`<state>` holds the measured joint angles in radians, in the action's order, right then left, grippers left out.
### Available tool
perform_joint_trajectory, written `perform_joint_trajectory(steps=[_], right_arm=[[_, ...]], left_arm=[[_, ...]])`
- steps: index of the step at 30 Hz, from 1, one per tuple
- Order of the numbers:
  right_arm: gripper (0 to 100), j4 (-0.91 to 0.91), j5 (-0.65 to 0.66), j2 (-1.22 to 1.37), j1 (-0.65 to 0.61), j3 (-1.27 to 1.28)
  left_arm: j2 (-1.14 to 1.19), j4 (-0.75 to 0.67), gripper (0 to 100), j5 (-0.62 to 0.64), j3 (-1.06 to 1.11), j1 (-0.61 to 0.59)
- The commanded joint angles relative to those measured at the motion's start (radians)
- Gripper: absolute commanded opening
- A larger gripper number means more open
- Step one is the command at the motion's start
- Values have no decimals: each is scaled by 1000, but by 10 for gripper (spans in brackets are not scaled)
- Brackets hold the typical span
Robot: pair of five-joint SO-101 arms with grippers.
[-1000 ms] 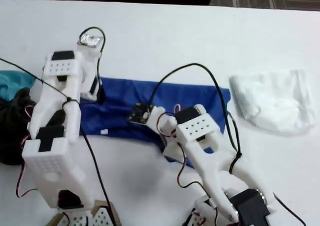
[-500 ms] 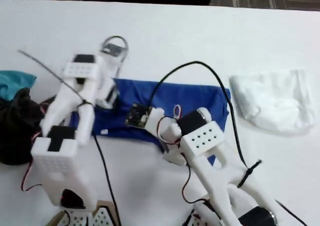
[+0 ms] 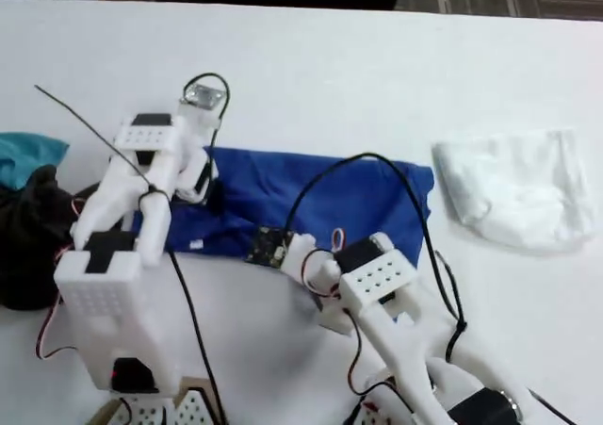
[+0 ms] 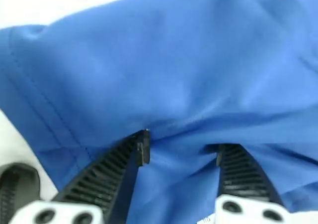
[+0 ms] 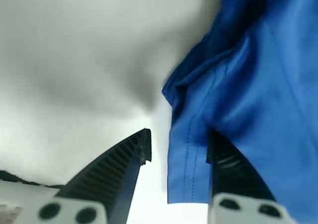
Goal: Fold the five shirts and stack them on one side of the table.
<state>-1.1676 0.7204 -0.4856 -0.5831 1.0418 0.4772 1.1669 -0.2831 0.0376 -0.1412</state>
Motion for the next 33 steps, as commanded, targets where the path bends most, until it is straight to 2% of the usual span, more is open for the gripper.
perform_joint_trajectory(steps=[1,6,10,15,20,27,33], right_arm=[[195,33,-8,30,12,0],[197,35,-8,51,12,-18],[197,81,-8,59,12,-32],[197,134,-8,87,12,-31],[197,189,-8,249,31,-41],[194,102,-8,418,111,-215],[187,97,-8,464,131,-252]], left_arm=[[28,26,229,-2,-97,-48],[-2,150,229,0,-156,-41],[-52,184,229,0,-148,-41],[-58,109,229,-2,-76,-41],[-58,49,229,-2,-36,-41],[-57,35,229,-5,-35,-48],[-57,35,229,-6,-35,-48]])
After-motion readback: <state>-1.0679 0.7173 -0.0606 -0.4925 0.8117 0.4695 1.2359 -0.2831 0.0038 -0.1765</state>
